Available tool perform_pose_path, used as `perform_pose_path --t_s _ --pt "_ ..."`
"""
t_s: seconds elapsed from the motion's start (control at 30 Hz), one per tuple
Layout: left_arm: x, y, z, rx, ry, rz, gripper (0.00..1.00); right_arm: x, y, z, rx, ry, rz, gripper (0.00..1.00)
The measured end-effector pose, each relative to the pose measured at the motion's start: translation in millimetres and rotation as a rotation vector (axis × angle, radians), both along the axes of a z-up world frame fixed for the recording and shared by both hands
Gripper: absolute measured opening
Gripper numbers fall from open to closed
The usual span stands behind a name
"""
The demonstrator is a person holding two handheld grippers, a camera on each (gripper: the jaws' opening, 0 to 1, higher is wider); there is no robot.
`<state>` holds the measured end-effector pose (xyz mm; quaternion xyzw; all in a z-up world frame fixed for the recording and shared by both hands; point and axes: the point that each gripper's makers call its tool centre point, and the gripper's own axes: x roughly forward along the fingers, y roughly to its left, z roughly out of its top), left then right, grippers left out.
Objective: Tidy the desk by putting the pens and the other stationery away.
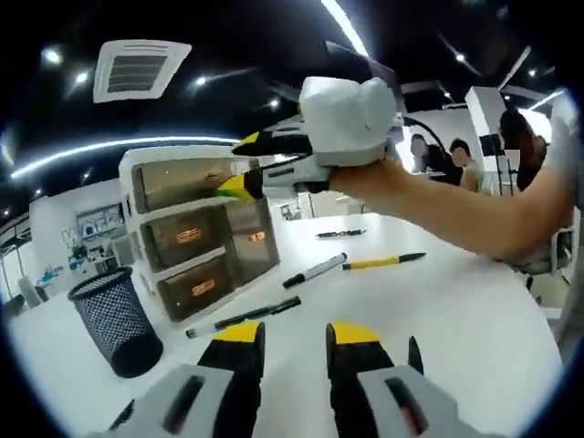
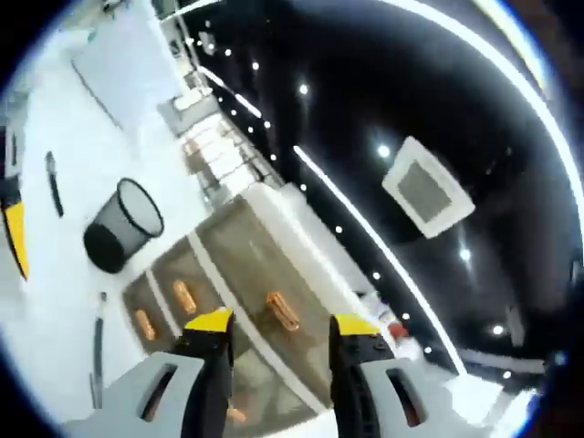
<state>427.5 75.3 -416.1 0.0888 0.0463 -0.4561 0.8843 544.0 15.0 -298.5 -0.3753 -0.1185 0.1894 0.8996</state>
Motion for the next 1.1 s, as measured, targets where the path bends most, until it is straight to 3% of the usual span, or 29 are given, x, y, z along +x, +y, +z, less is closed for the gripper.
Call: perform_pose_path --t_s 0.13,0.2,0.33,0.53,0.57,0.63,0.7,0.73,0.77,0.8,0.93,0.97,1.0,1.03,1.1 --pt "1.1 3 5.3 0.014 -0.049 0.013 0.28 -8 -5 -19.4 0.11 0.124 0.085 0.38" --pt "2.7 5 8.6 0.014 -0.069 0.025 0.28 -11 -11 -19.4 0.202 0.179 0.134 0.38" --pt "4.0 8 11.7 0.016 -0.098 0.041 0.28 -18 -27 -6.2 0.315 0.212 0.194 0.38" --pt "2.6 5 10.1 0.024 -0.105 0.029 0.28 -26 -64 -17.6 0.205 0.182 0.222 0.38" --pt "4.4 5 9.0 0.029 -0.108 0.03 0.28 -21 -86 -29.7 0.161 0.194 0.166 0.38" --pt "6.9 7 7.7 0.029 -0.104 0.035 0.28 -20 -103 -41.4 0.2 0.248 0.146 0.38" --pt "10.7 10 6.2 0.031 -0.091 0.043 0.28 -24 -115 -55.0 0.278 0.34 0.185 0.38" --pt "12.8 12 6.8 0.026 -0.081 0.047 0.27 -30 -121 -68.3 0.31 0.443 0.2 0.38" --pt "14.1 14 7.7 0.019 -0.072 0.048 0.26 -30 -125 -70.0 0.334 0.47 0.194 0.38" --pt "15.8 17 9.1 0.008 -0.061 0.058 0.26 -29 -133 -68.1 0.381 0.478 0.197 0.38" --pt "25.7 29 17.5 -0.009 -0.063 0.1 0.26 -28 -141 -63.7 0.414 0.479 0.212 0.4" --pt "27.8 32 25.5 -0.08 -0.037 0.118 0.26 -31 -137 -58.4 0.392 0.437 0.25 0.41" --pt "28.5 34 35.6 -0.157 -0.015 0.11 0.27 -33 -136 -59.1 0.385 0.433 0.25 0.4" --pt "30.9 38 38.8 -0.175 -0.004 0.117 0.29 -32 -136 -61.1 0.379 0.441 0.237 0.4" --pt "42.6 51 39.2 -0.139 -0.008 0.153 0.35 -32 -136 -69.0 0.343 0.462 0.203 0.37"
